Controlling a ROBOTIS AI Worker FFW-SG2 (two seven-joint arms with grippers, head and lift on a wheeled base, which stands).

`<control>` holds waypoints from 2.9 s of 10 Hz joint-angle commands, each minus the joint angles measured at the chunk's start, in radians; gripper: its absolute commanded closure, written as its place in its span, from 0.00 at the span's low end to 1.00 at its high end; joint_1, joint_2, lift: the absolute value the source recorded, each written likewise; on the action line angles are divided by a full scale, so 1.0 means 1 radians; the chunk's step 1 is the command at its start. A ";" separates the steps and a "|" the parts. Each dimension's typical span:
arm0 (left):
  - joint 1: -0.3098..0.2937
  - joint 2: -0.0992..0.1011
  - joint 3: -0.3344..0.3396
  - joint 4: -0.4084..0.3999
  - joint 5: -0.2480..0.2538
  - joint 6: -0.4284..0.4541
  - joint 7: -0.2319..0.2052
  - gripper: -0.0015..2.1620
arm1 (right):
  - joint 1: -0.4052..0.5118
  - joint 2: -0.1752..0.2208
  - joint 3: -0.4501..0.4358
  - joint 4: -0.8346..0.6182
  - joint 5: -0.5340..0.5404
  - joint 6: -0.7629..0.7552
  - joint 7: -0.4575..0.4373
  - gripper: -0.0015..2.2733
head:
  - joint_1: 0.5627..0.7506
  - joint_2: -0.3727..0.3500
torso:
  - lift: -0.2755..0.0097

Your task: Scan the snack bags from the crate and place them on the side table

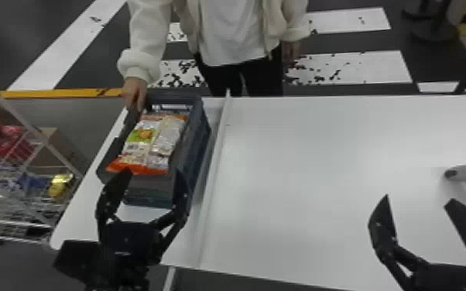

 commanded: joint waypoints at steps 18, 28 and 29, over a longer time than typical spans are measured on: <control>-0.022 0.000 0.031 0.001 0.024 0.105 -0.061 0.04 | 0.002 0.002 0.003 0.001 0.000 -0.007 0.000 0.04 | 0.70 0.79 | 0.68; -0.510 0.086 0.418 -0.052 0.283 1.105 -0.313 0.00 | 0.010 -0.002 0.025 -0.017 0.016 0.011 0.002 0.04 | 0.70 1.00 | 0.68; -0.556 0.102 0.410 -0.006 0.280 1.108 -0.334 0.00 | 0.013 -0.002 0.031 -0.017 0.025 0.017 0.002 0.04 | 0.70 1.00 | 0.68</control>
